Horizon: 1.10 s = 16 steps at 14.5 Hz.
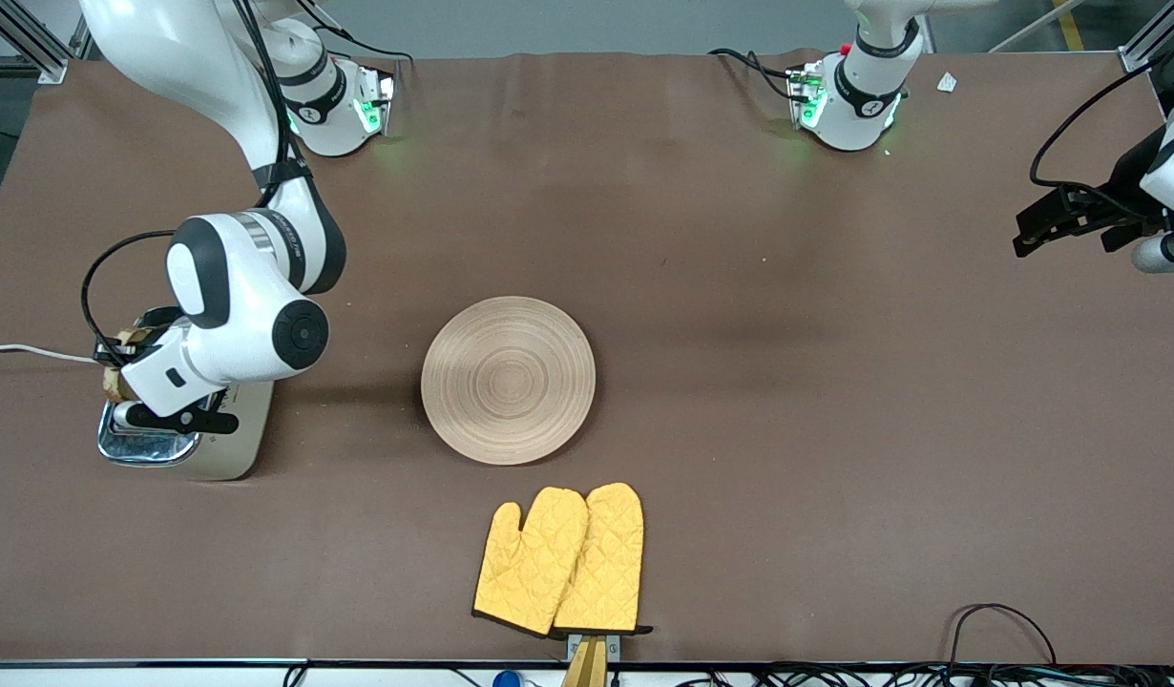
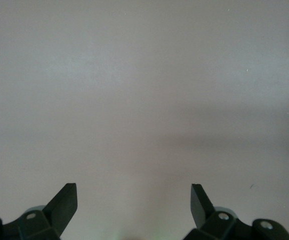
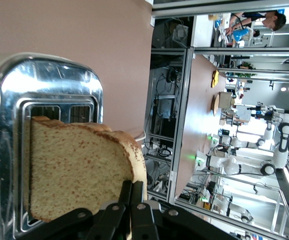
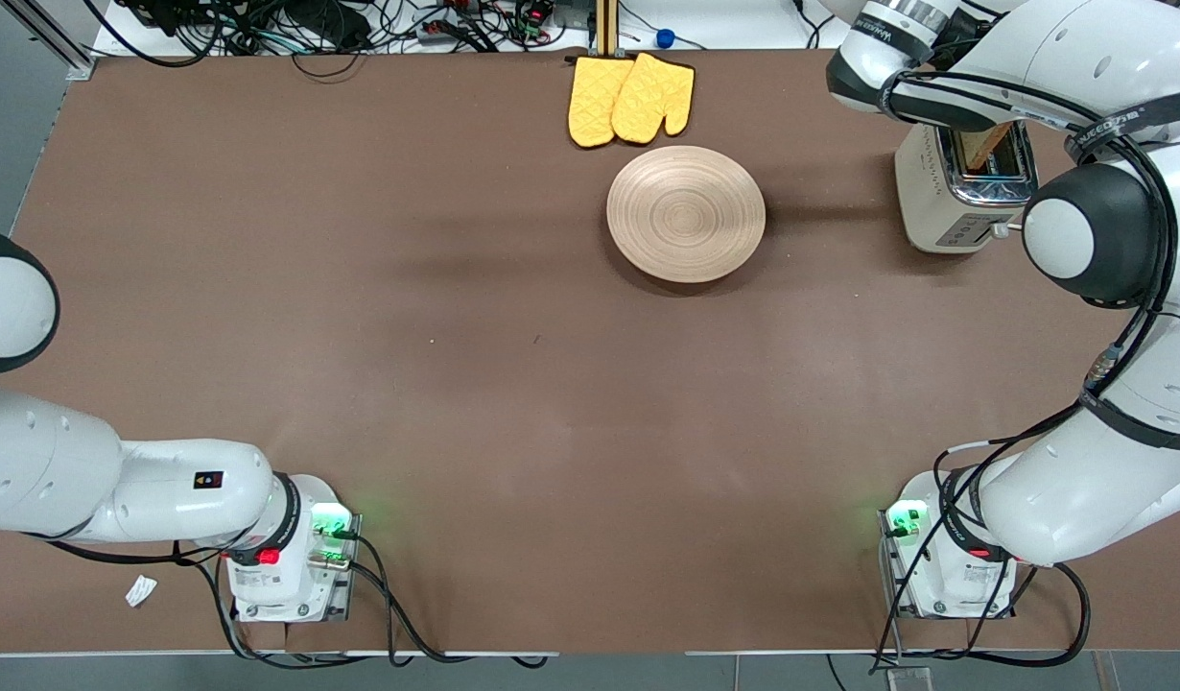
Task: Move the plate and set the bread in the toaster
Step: 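Open the right gripper and raise it off the toaster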
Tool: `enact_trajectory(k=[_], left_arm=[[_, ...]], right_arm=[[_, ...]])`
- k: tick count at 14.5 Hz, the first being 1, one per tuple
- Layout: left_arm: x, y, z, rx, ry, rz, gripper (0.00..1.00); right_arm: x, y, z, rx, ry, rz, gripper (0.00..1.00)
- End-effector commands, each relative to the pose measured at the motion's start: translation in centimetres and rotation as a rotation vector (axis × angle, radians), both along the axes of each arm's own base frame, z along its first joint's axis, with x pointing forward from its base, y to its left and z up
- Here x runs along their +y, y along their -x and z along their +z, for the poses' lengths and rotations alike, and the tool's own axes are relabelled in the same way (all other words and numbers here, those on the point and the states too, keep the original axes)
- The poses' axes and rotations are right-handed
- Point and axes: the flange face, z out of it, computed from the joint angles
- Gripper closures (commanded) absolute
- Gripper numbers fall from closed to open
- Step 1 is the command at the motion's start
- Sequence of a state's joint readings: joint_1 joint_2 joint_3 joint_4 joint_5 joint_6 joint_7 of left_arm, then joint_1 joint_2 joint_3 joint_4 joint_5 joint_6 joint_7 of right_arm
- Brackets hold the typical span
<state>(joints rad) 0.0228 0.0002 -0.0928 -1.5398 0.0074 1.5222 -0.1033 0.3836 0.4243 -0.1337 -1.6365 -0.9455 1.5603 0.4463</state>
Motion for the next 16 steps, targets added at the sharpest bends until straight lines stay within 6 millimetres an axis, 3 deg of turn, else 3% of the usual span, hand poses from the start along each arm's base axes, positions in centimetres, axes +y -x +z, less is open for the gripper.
enact_trajectory(k=[1,6,8,10,11,14,16], left_arm=[[-0.3,0.2,0.6,-0.016,0.000,-0.001,0.00],[-0.5,0.2,0.6,-0.016,0.002,-0.004,0.00],[-0.5,0.1,0.5,-0.015,0.002,-0.004,0.00],[-0.5,0.1,0.4,-0.012,0.002,-0.004,0.00],[-0.5,0.1,0.5,-0.015,0.002,-0.004,0.00],[-0.7,0.1,0.4,-0.010,0.020,-0.005,0.00],[-0.6,0.0,0.5,-0.016,0.022,-0.002,0.00]], right_arm=[[-1.1,0.2,0.1,-0.033,-0.038,0.006,1.00],[-2.5,-0.5,-1.1,-0.036,-0.065,0.005,0.97],[-2.9,-0.5,-1.8,-0.026,-0.150,-0.057,0.88],[-1.9,-0.7,-4.4,-0.009,-0.228,-0.069,0.78],[-1.8,-0.7,-5.1,0.001,-0.237,-0.074,0.69],[-1.4,-1.1,-4.4,-0.006,-0.257,-0.066,0.04],[0.1,-2.0,-1.4,-0.028,-0.341,-0.065,0.00]])
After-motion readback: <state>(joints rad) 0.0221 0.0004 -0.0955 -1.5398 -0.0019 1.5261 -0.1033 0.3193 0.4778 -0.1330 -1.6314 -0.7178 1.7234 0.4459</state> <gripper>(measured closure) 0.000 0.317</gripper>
